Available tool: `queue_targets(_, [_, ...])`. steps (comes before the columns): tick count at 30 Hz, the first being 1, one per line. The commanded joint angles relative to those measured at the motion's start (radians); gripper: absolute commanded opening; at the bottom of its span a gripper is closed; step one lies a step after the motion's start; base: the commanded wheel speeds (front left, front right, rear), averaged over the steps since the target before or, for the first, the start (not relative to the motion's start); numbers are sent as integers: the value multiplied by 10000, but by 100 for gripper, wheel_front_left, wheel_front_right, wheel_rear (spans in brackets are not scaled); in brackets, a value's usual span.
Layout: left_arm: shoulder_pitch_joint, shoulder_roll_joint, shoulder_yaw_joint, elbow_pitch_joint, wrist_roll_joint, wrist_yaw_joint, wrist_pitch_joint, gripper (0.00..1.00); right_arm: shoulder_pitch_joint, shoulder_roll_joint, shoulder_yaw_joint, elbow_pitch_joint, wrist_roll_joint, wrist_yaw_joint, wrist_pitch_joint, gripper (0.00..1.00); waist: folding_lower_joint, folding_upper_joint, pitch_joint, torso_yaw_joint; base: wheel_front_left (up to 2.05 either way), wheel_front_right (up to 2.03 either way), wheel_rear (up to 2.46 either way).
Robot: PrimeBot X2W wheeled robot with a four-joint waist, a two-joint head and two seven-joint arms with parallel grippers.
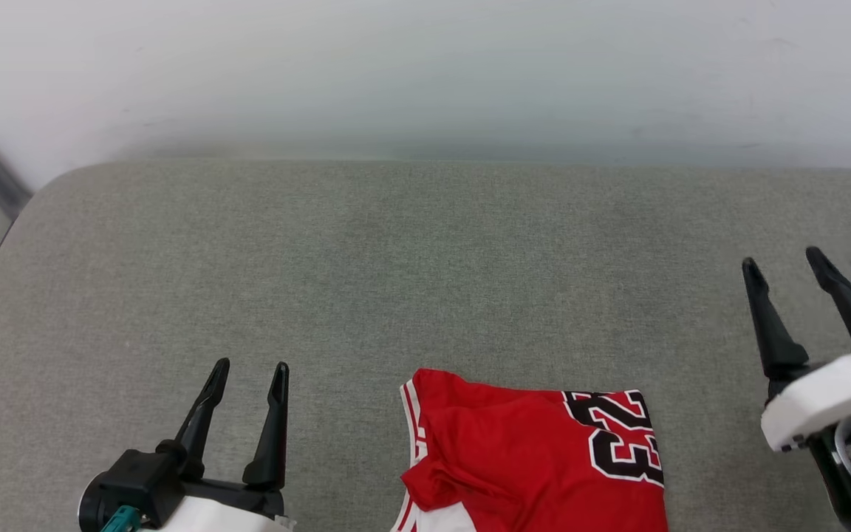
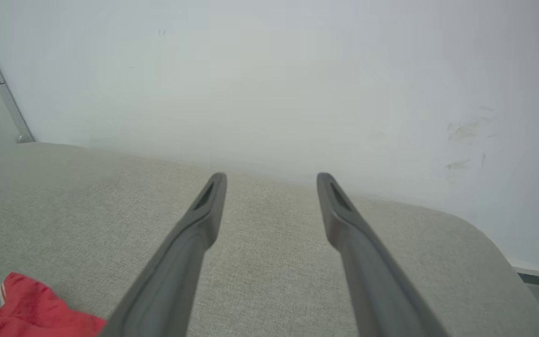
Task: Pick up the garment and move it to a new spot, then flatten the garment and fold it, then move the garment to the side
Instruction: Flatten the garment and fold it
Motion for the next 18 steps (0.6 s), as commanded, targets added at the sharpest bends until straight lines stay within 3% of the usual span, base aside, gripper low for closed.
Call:
queue_targets(1, [53,-21,-21,-50,-22,-17,-22,100,316,69,-127,-94,59,-4,-290,100,0,-1,-11,-29,0,0,0])
queue_targets(11, [417,-171,48,-569,8,-17,-22,100,1724,863,-493,-265,161,-4,-1378,100,0,-1,-165,-113,0,0,0])
queue_targets(18, [466,-228,130,-1029,-23,-15,-22,100,1969,926,-401,-179,-372,-4,-1341,100,0,-1,-164,-123,0,0,0])
